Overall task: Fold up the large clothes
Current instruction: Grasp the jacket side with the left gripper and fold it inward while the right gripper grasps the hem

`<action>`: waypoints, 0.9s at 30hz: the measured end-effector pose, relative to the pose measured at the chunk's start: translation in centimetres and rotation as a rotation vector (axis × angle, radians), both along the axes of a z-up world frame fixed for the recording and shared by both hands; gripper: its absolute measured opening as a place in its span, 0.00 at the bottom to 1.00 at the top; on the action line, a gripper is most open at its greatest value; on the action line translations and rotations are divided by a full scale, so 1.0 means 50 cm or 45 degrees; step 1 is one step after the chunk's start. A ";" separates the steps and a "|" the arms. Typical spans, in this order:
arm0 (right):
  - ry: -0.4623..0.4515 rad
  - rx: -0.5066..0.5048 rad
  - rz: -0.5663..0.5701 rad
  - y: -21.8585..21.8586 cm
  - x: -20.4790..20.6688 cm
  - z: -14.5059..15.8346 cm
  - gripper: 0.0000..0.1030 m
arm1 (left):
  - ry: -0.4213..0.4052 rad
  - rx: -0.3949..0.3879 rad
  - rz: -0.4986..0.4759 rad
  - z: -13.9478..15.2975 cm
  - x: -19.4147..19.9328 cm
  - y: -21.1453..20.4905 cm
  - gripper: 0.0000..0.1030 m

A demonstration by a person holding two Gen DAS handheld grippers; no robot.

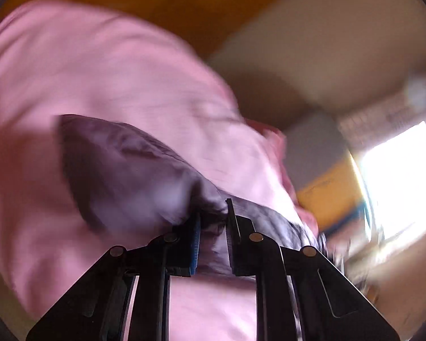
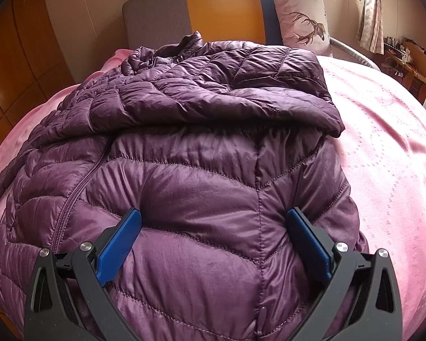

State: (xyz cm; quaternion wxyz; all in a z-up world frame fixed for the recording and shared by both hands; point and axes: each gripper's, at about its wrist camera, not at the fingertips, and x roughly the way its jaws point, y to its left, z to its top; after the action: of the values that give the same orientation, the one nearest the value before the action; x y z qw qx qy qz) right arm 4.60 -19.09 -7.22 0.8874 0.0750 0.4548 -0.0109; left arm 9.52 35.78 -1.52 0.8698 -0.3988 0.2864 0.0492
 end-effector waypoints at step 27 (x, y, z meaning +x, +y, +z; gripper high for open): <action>-0.048 0.228 0.098 0.028 0.032 0.084 0.98 | 0.035 0.358 -0.847 -0.030 0.096 -0.566 0.67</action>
State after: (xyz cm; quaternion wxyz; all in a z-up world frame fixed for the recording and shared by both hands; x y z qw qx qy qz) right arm 6.20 -17.69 -3.05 0.8852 0.1366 0.4398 0.0653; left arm 14.31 7.49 -3.01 0.8806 -0.1596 0.4027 -0.1922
